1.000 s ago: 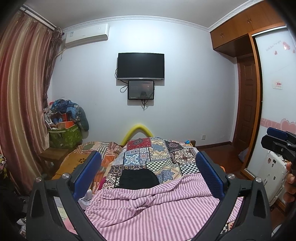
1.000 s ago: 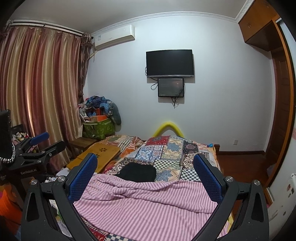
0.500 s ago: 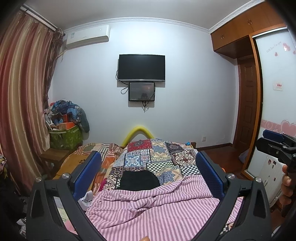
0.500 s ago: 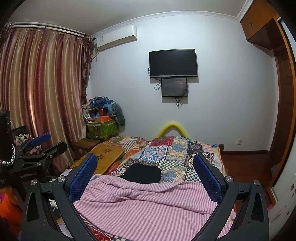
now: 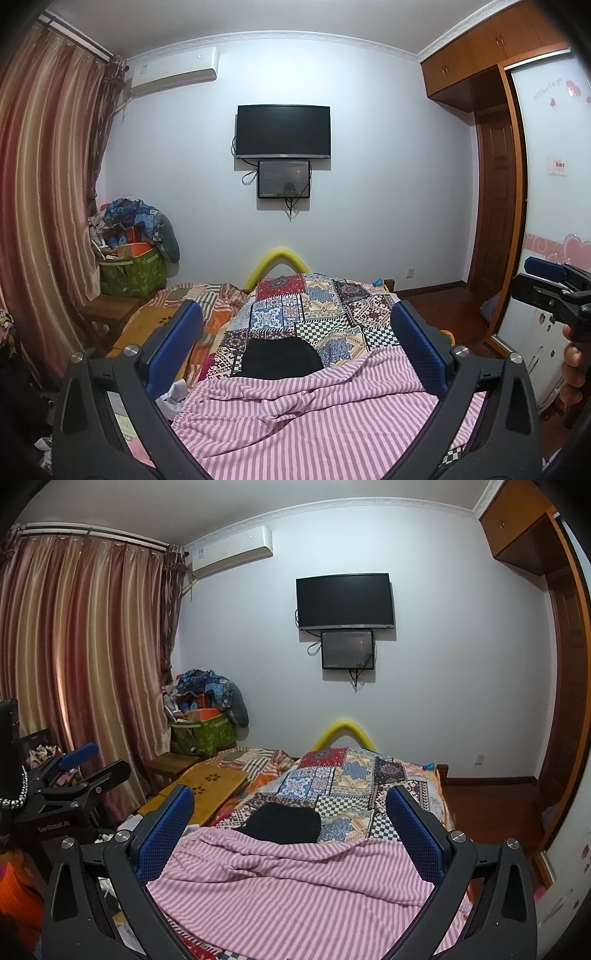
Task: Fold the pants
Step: 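Reach both grippers down to the pink striped cloth edge and close them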
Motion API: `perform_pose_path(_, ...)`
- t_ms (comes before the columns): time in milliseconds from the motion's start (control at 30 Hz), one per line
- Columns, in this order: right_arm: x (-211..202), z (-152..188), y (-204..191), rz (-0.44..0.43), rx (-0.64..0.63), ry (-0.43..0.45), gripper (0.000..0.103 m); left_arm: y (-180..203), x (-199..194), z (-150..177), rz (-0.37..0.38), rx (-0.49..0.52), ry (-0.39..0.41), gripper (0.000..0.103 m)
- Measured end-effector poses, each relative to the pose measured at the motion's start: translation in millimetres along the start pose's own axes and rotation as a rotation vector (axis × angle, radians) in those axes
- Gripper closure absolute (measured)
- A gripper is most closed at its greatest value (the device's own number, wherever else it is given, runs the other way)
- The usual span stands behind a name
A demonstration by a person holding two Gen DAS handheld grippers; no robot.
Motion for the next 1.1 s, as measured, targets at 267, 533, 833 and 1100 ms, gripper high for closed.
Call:
perform_pose_path(267,56.0,20.8,34.4,0.089,-0.011,-0.066,0.0,-51.6,46.8,17.5,-0.024,-0.062,-0.073,0.0)
perform_pose_path(533,121.0,54.9,94.5,0.232,0.022,-0.176,0.0,-142.3,125.7,59.2,-0.201,-0.058,-0.231,0.0)
perform_pose_path(833,181.1,101.5,154.2,0.373,0.001,-0.309,0.0,-241.7,216.0,156.4,-0.28,-0.198,-0.494,0.007)
perform_pose_path(1100,233.1,161.9,189.8,0.413,0.004,-0.508,0.0,-290.7,279.0,250.0,-0.287,-0.288,-0.713,0.011)
Point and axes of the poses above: each gripper's, at about its wrist camera, not at the fingertips, and x roughly the way its jaws point, y to its right, z to its underside, the point moved 6 cm from there along x, roughly the way its jaws point, and after that the axes turned 15 degrees about z, right-handed, at the moved point
